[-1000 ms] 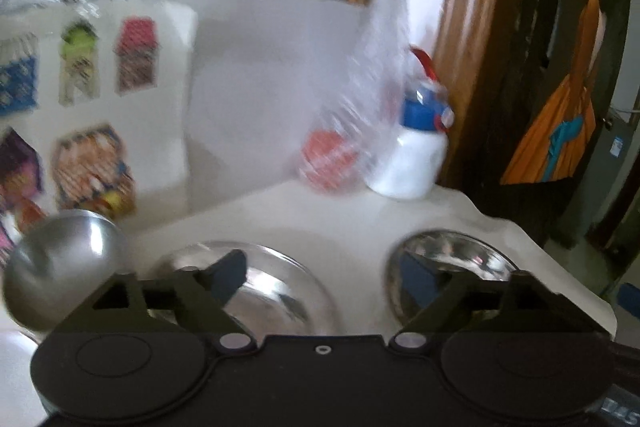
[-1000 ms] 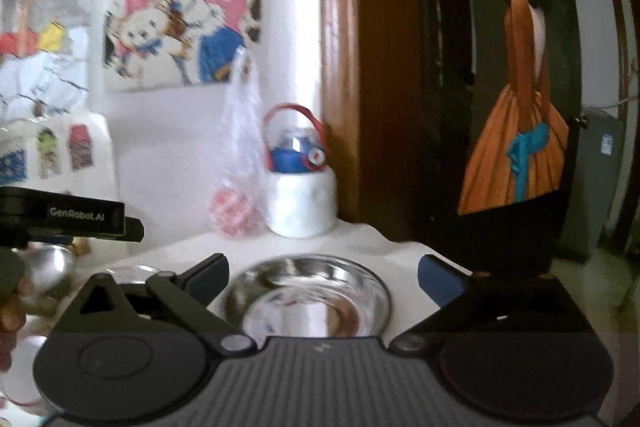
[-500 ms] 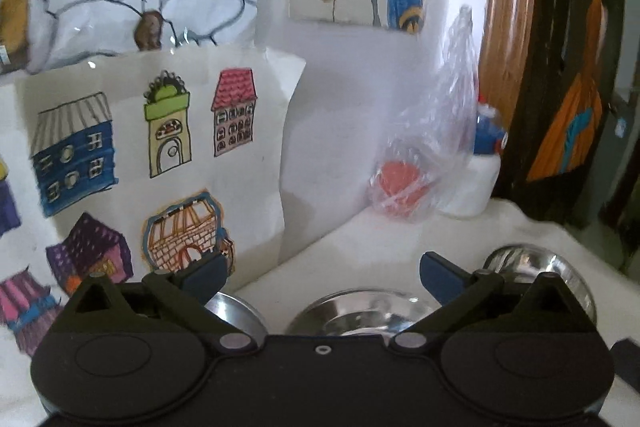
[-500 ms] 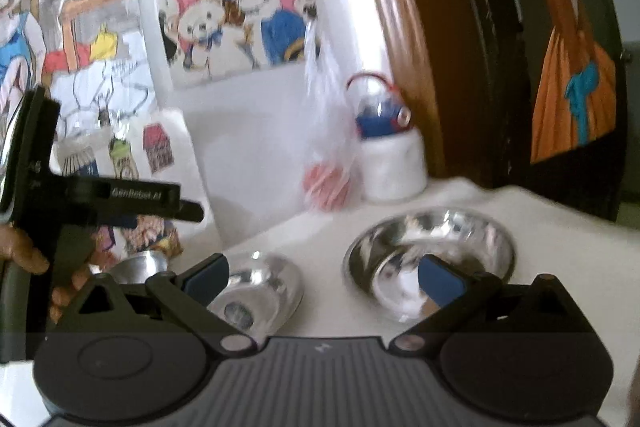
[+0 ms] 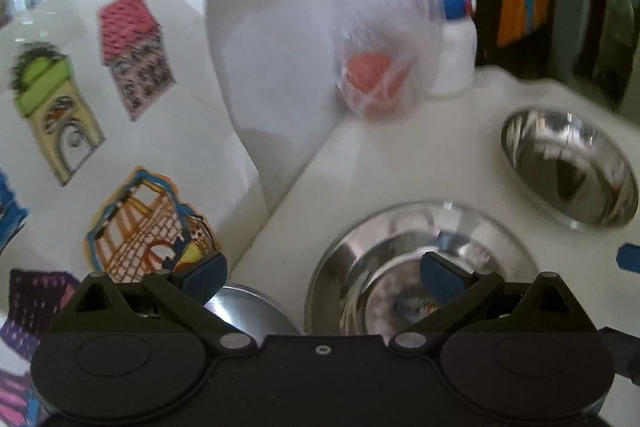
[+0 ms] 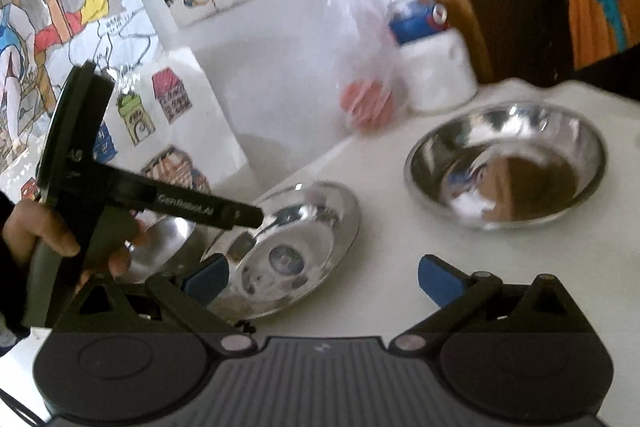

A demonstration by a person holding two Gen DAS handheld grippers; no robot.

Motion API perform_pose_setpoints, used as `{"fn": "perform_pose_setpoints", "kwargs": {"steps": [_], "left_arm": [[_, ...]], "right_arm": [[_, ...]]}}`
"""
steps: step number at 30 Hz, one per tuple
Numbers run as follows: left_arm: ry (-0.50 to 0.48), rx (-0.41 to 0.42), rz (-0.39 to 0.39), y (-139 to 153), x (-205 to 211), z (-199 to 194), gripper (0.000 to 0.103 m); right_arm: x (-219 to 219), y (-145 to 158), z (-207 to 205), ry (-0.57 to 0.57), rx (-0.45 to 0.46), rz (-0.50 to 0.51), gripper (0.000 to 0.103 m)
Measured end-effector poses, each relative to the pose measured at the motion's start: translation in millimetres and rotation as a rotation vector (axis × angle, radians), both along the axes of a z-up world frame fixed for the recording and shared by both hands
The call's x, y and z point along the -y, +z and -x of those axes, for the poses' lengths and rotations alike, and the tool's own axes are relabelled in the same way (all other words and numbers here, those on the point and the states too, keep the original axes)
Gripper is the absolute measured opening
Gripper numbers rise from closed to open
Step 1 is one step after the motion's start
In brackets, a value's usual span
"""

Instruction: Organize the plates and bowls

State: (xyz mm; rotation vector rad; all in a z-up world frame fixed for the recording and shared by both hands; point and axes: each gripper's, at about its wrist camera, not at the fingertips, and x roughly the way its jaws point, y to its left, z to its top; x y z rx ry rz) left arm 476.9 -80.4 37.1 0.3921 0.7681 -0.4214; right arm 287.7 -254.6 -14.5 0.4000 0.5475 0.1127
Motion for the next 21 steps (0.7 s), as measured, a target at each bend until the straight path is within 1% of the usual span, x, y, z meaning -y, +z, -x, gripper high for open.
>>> {"fn": "perform_pose_setpoints", "kwargs": {"steps": [3, 6, 8, 13, 15, 17, 18, 20, 21], "left_arm": [[-0.020, -0.032, -0.050, -7, 4, -10, 0.102], [-0.019, -0.044, -0.063, -11, 6, -17, 0.102], [-0.022, -0.055, -0.071, -15, 8, -20, 0.102], [-0.040, -0.068, -0.126, -21, 18, -24, 0.102], [-0.045, -0.081, -0.135, -23, 20, -26, 0.102], [-0.047, -0.091, -0.133, -23, 20, -27, 0.102], [-0.046, -0.093, -0.129, -23, 20, -27, 0.101], [-0.053, -0.101, -0.114, -22, 20, -29, 0.097], [-0.057, -0.105, -0.109, -22, 20, -28, 0.094]], "right_arm": [[0, -7, -5, 0.020, -0.013, -0.023, 0.103], [-1, -13, -8, 0.029, -0.010, -0.043, 0.102], [2, -14, -9, 0.047, 0.004, -0.077, 0.103], [2, -16, -14, 0.090, 0.013, -0.130, 0.102], [2, -17, -15, 0.109, 0.011, -0.143, 0.101], [3, -17, -16, 0.117, 0.007, -0.153, 0.093], [4, -17, -17, 0.118, 0.004, -0.158, 0.092], [5, -18, -17, 0.117, 0.004, -0.166, 0.088], [6, -17, -17, 0.116, 0.003, -0.169, 0.086]]}}
